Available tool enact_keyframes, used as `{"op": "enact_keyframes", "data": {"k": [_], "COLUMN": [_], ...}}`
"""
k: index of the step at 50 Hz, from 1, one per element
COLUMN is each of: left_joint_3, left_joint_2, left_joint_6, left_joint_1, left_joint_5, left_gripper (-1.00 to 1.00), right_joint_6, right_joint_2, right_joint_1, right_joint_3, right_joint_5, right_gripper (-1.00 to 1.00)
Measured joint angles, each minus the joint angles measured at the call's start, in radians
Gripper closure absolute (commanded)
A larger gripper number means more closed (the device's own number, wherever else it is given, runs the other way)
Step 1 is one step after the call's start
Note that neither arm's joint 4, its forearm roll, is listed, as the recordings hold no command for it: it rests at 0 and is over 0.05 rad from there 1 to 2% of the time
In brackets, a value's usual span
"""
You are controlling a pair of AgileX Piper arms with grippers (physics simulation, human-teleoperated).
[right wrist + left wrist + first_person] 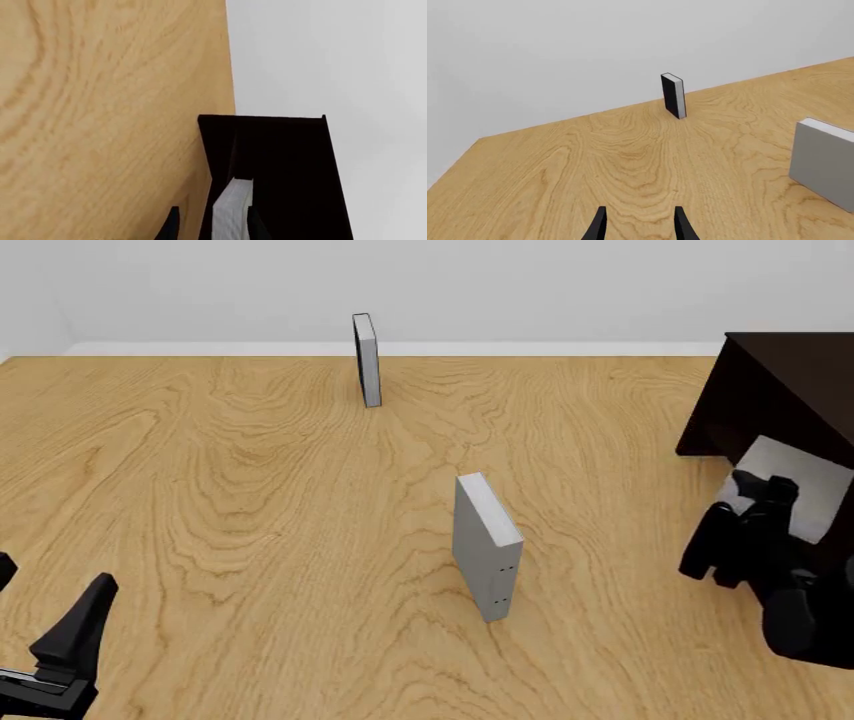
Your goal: Pick up the book on the right and place it on the cabinet shelf.
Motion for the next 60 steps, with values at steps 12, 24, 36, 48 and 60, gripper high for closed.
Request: {"op": "enact_keyframes", "data": {"k": [12, 24, 36, 48, 60], "left_joint_3": [0.0, 0.0, 0.0, 0.0, 0.0], "left_joint_2": [0.0, 0.0, 0.0, 0.0, 0.0], "left_joint_6": [-0.001, -0.001, 0.0, 0.0, -0.001], "left_joint_1": [0.0, 0.0, 0.001, 0.001, 0.001], "left_joint_5": [0.0, 0.0, 0.0, 0.0, 0.0], "left_gripper": [-1.0, -1.0, -1.0, -1.0, -1.0], "right_joint_6": [0.004, 0.004, 0.009, 0.014, 0.017], "right_joint_2": [-0.022, -0.038, -0.047, -0.058, -0.072], "right_joint_1": [0.01, 0.023, 0.043, 0.063, 0.071], "right_joint_3": [-0.005, -0.02, -0.04, -0.056, -0.067], "right_joint_5": [0.019, 0.039, 0.064, 0.085, 0.095], "right_gripper": [-1.0, -1.0, -1.0, -1.0, -1.0]}}
